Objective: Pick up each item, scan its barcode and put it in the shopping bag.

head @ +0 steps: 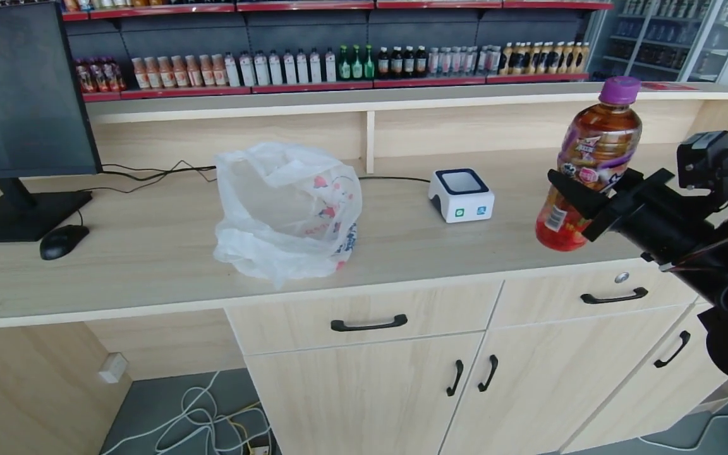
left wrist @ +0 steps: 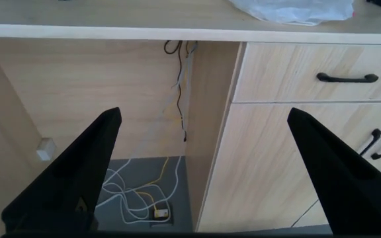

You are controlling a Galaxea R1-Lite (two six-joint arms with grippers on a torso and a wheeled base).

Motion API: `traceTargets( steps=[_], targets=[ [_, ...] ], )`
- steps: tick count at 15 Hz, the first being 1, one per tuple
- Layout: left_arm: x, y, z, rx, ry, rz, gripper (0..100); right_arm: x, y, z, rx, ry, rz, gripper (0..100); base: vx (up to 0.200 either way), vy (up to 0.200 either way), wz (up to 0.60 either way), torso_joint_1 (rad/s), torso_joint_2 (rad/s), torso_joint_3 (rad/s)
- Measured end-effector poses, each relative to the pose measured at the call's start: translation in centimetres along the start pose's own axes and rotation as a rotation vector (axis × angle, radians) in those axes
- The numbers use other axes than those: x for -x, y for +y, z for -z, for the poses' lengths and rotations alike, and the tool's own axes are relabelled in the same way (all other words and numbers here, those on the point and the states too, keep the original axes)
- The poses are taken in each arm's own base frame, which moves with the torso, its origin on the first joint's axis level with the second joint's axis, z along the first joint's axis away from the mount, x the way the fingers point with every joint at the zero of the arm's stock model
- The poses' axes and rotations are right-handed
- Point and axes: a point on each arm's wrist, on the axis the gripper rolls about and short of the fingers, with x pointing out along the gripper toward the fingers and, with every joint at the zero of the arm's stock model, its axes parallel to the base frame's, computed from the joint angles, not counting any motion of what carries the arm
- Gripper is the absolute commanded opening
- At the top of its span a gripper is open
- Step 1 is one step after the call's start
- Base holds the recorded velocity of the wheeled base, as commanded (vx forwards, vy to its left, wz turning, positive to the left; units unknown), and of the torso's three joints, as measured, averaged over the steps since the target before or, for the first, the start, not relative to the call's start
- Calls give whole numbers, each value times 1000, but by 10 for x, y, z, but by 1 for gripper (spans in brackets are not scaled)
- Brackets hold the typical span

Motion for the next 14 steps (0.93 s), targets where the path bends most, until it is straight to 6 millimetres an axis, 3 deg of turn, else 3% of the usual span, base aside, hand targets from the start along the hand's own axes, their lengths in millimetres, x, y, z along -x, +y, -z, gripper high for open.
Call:
traceTargets(
  steps=[1,8,11,14],
  targets=[
    [0,0,0,0,0,0,100,0,0,-1,2,-5,1,0,0,0,600,-2,7,2],
    [0,0,0,0,0,0,100,3,-3,-3,8,-2,12,0,0,0,0,0,0,0],
    [0,0,0,2,0,0,100,4,-2,-3,8,-4,10,0,200,0,0,-7,-2,2],
    [0,0,0,1,0,0,100,4,-2,-3,6,-1,9,0,0,0,0,0,0,0]
  ],
)
